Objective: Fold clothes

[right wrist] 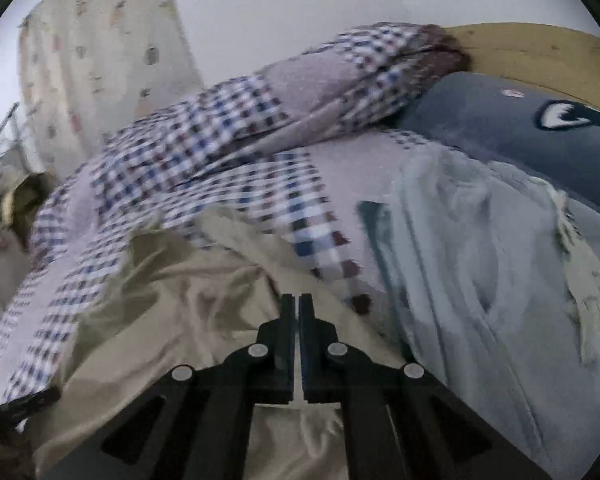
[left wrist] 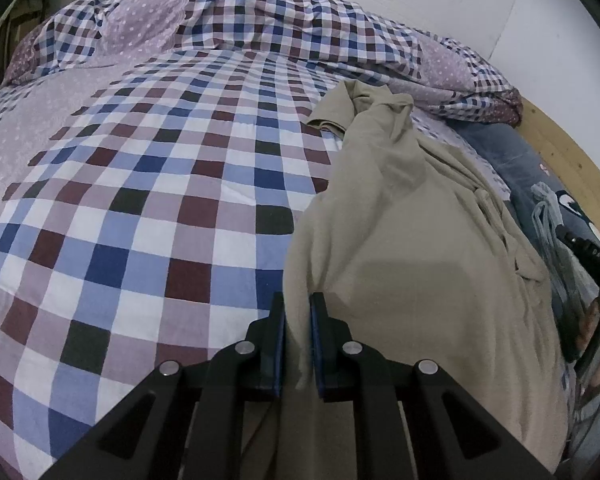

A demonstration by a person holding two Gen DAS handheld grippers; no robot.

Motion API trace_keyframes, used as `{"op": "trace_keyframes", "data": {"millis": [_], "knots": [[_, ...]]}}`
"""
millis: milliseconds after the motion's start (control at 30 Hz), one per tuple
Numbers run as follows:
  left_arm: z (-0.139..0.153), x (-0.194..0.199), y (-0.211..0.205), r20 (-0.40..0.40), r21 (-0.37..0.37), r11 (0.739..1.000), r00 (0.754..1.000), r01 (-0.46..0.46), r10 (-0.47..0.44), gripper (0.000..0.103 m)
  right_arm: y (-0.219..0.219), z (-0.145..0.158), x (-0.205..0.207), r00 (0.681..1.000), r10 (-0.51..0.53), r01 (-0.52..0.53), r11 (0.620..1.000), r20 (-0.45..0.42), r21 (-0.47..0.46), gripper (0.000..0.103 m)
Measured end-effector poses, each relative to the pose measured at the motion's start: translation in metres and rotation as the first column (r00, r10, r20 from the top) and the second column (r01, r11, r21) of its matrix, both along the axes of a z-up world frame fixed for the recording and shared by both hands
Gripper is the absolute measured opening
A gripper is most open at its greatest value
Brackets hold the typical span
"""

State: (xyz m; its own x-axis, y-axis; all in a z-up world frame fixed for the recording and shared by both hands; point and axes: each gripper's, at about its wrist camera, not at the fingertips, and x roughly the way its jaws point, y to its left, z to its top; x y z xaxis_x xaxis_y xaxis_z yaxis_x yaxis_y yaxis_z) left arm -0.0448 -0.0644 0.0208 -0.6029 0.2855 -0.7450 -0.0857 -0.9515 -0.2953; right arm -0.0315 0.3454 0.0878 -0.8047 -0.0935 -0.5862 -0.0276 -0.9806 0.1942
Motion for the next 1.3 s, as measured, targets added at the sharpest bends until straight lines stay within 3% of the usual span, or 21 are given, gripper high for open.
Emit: {"op": "trace_keyframes", "data": {"millis": [133, 200, 267, 733, 800, 833, 867, 900, 1100, 1300], "knots": [[0.000, 0.000, 0.000, 0.000, 0.002, 1.000, 1.000, 0.000, 0.000, 0.011, -0.020, -0.018, -0.010, 0.997, 0.055, -0.057, 0.998, 0.058, 0.034, 0.008], [0.000, 0.000, 0.000, 0.001, 0.003, 1.000, 1.000, -0.001, 0.001, 0.011, -0.033, -0.027, -0.015, 0.993, 0.079, -0.086, 0.993, 0.088, 0.081, 0.021], [-0.001, 0.001, 0.001, 0.001, 0.005, 1.000, 1.000, -0.001, 0.001, 0.011, -0.043, -0.032, -0.017, 0.990, 0.101, -0.111, 0.988, 0.095, 0.107, 0.048], [-0.002, -0.001, -0.003, 0.006, 0.024, 1.000, 1.000, 0.004, -0.004, 0.011, -0.084, -0.067, -0.035, 0.967, 0.136, -0.198, 0.933, 0.215, 0.300, 0.057], [-0.002, -0.001, -0.004, 0.006, 0.025, 1.000, 1.000, 0.004, -0.005, 0.011, -0.079, -0.067, -0.035, 0.971, 0.114, -0.172, 0.942, 0.209, 0.288, 0.054], [-0.002, -0.001, -0.004, 0.006, 0.026, 1.000, 1.000, 0.005, -0.005, 0.011, -0.076, -0.067, -0.035, 0.973, 0.102, -0.159, 0.946, 0.205, 0.282, 0.043], [-0.002, -0.001, -0.004, 0.007, 0.026, 1.000, 1.000, 0.005, -0.005, 0.011, -0.073, -0.067, -0.035, 0.975, 0.091, -0.145, 0.950, 0.202, 0.275, 0.015], [-0.002, -0.001, -0.004, 0.007, 0.027, 1.000, 1.000, 0.005, -0.005, 0.011, -0.066, -0.063, -0.033, 0.980, 0.066, -0.114, 0.959, 0.185, 0.259, 0.003], [-0.001, -0.001, -0.004, 0.007, 0.025, 1.000, 1.000, 0.005, -0.005, 0.011, -0.021, -0.029, -0.015, 0.996, -0.079, 0.072, 0.988, 0.045, 0.135, 0.001], [-0.002, -0.001, -0.004, 0.006, 0.019, 1.000, 1.000, 0.005, -0.005, 0.011, 0.020, 0.007, 0.006, 0.982, -0.177, 0.175, 0.984, -0.058, -0.036, 0.001]]}}
